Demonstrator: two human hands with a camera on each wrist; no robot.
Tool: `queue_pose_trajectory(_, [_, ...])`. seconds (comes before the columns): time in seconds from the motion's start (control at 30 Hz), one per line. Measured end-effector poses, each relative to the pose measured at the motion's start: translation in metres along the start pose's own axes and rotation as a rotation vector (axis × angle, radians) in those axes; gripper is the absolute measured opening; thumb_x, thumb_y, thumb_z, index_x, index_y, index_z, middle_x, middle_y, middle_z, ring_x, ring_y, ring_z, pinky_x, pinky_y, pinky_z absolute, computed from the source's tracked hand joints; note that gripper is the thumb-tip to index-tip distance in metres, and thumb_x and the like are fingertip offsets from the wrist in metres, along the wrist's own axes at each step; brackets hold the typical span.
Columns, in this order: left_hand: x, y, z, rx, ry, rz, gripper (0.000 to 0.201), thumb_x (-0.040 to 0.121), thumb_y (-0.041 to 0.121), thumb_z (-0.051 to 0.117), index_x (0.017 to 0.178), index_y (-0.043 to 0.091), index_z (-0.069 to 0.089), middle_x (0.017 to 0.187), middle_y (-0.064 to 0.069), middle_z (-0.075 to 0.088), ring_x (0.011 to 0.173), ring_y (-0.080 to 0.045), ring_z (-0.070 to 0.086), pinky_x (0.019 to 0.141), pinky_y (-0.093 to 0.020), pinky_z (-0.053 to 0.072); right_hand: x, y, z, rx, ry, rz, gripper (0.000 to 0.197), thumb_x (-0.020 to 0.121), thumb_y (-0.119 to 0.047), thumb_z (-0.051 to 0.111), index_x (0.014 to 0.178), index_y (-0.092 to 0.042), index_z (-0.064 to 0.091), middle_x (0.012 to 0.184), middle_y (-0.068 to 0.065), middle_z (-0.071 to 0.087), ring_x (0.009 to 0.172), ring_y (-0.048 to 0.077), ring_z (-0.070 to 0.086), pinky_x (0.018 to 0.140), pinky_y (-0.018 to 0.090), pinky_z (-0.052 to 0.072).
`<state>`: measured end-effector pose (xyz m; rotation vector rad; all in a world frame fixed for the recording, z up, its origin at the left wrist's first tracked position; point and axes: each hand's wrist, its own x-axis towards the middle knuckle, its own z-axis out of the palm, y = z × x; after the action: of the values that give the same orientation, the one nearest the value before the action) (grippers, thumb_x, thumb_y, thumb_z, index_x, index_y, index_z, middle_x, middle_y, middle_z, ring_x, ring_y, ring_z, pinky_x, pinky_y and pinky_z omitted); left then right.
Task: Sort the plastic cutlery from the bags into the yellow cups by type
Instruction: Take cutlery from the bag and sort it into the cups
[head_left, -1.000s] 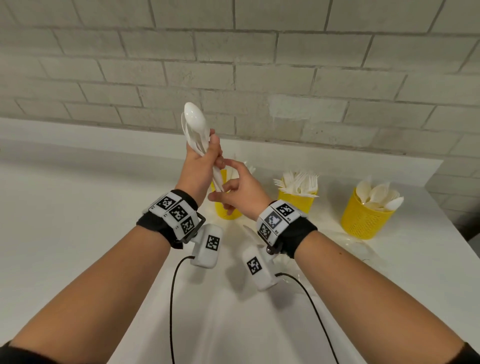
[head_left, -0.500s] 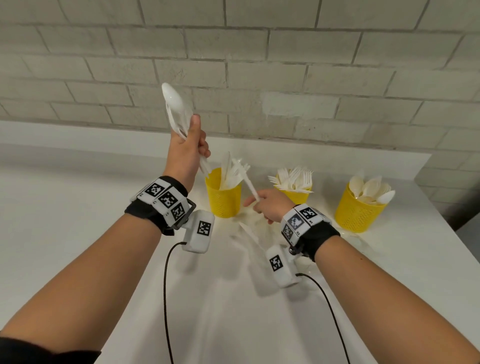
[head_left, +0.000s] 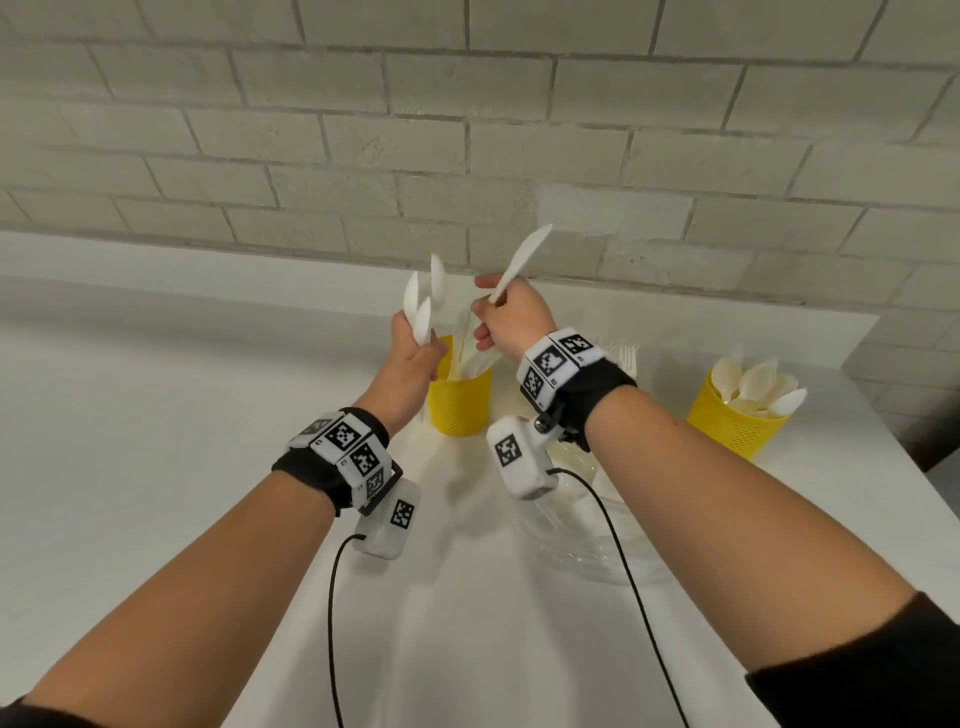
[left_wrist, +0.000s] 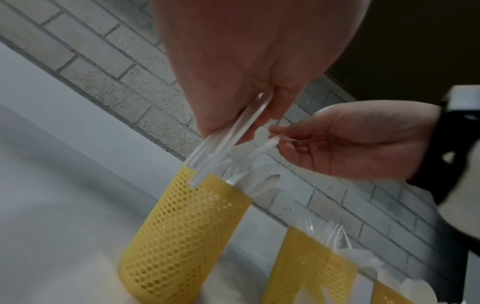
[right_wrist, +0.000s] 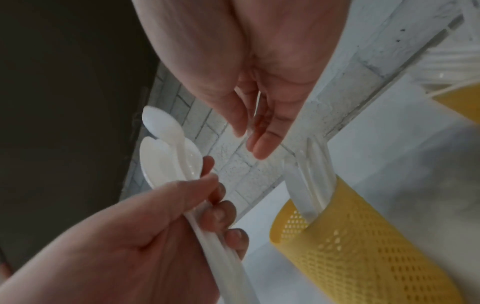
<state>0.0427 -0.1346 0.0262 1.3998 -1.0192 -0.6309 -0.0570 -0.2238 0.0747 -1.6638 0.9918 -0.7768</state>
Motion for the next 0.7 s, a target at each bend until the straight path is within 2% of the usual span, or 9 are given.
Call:
queue_pose_trajectory(0.07, [-0.002, -0.004, 0.001, 0.08, -0.002, 0.044, 0.024, 0.099, 0.004, 0.04, 0.119, 0.011, 0.028, 0.086, 0.006, 0.037, 0.071, -0.006, 0.039, 0.059, -0.011, 0.04, 0.006, 0.002, 0.005, -0.03, -0.045, 0.043, 0.048, 0.09, 0.001, 0.051, 0.137, -0.008, 0.042, 0.105, 0.011, 0.057, 0.057, 0.017, 0.054, 0.06, 0.03, 0.054])
queue_pose_trajectory(0.13, [-0.002, -0.007, 0.0, 0.125, 0.022, 0.075, 0.032, 0.099, 0.008, 0.042, 0.127, 0.006, 0.025, 0.092, 0.011, 0.037, 0.077, -0.003, 0.042, 0.063, -0.008, 0.042, 0.008, 0.004, 0.006, -0.063, -0.061, 0.058, 0.063, 0.087, 0.005, 0.051, 0.145, -0.01, 0.032, 0.128, 0.01, 0.051, 0.056, 0.016, 0.054, 0.056, 0.026, 0.053])
queue_pose_trajectory(0.2, [-0.003, -0.007, -0.001, 0.14, 0.035, 0.092, 0.038, 0.099, 0.008, 0.043, 0.13, 0.003, 0.023, 0.096, 0.013, 0.036, 0.081, -0.003, 0.043, 0.066, -0.008, 0.043, 0.005, 0.004, 0.004, -0.058, -0.045, 0.043, 0.066, 0.087, 0.004, 0.049, 0.147, -0.012, 0.028, 0.136, 0.007, 0.048, 0.056, 0.016, 0.054, 0.058, 0.027, 0.053])
queue_pose_trajectory(0.33, [-0.006, -0.002, 0.005, 0.107, 0.03, 0.115, 0.029, 0.099, 0.004, 0.043, 0.122, 0.006, 0.026, 0.093, 0.011, 0.037, 0.077, -0.003, 0.043, 0.064, -0.008, 0.043, -0.016, -0.002, -0.012, 0.13, -0.051, -0.023, 0.053, 0.089, -0.009, 0.046, 0.141, -0.016, 0.042, 0.125, 0.013, 0.057, 0.059, 0.016, 0.051, 0.062, 0.032, 0.049])
queue_pose_trajectory(0.4, [-0.006, 0.002, 0.011, 0.08, 0.008, 0.116, 0.021, 0.099, 0.002, 0.041, 0.11, 0.013, 0.028, 0.089, 0.007, 0.039, 0.073, -0.003, 0.041, 0.063, -0.013, 0.041, -0.032, -0.005, -0.022, 0.241, -0.139, -0.046, 0.052, 0.087, -0.027, 0.057, 0.138, -0.023, 0.046, 0.115, 0.01, 0.061, 0.062, 0.014, 0.053, 0.059, 0.028, 0.046])
queue_pose_trajectory(0.47, [-0.009, 0.007, 0.022, 0.07, -0.068, 0.125, 0.026, 0.097, -0.003, 0.038, 0.104, 0.02, 0.031, 0.09, 0.004, 0.043, 0.073, -0.001, 0.045, 0.065, -0.018, 0.04, -0.047, -0.004, -0.029, 0.232, -0.17, -0.111, 0.062, 0.08, -0.037, 0.07, 0.136, -0.03, 0.043, 0.117, 0.0, 0.058, 0.066, 0.012, 0.052, 0.059, 0.025, 0.045])
queue_pose_trajectory(0.53, [-0.013, 0.01, 0.037, 0.08, -0.147, 0.142, 0.035, 0.095, -0.01, 0.036, 0.106, 0.023, 0.036, 0.09, 0.003, 0.048, 0.069, 0.005, 0.049, 0.062, -0.013, 0.04, -0.057, 0.001, -0.036, 0.194, -0.147, -0.192, 0.073, 0.07, -0.032, 0.081, 0.13, -0.037, 0.041, 0.121, 0.0, 0.055, 0.069, 0.008, 0.051, 0.063, 0.024, 0.045])
queue_pose_trajectory(0.6, [-0.016, 0.01, 0.052, 0.083, -0.191, 0.132, 0.035, 0.094, -0.011, 0.037, 0.102, 0.023, 0.04, 0.082, 0.002, 0.049, 0.058, 0.002, 0.047, 0.058, -0.019, 0.04, -0.063, 0.007, -0.047, 0.19, -0.132, -0.208, 0.073, 0.065, -0.022, 0.085, 0.124, -0.031, 0.044, 0.119, 0.004, 0.056, 0.071, 0.009, 0.053, 0.064, 0.029, 0.051])
queue_pose_trajectory(0.7, [-0.022, 0.011, 0.075, 0.158, -0.295, 0.119, 0.014, 0.099, 0.01, 0.042, 0.112, 0.016, 0.04, 0.073, -0.002, 0.05, 0.051, -0.005, 0.05, 0.054, -0.029, 0.047, -0.067, 0.018, -0.069, 0.186, -0.076, -0.15, 0.063, 0.065, -0.015, 0.085, 0.117, -0.018, 0.049, 0.11, 0.007, 0.061, 0.082, 0.016, 0.062, 0.07, 0.033, 0.055])
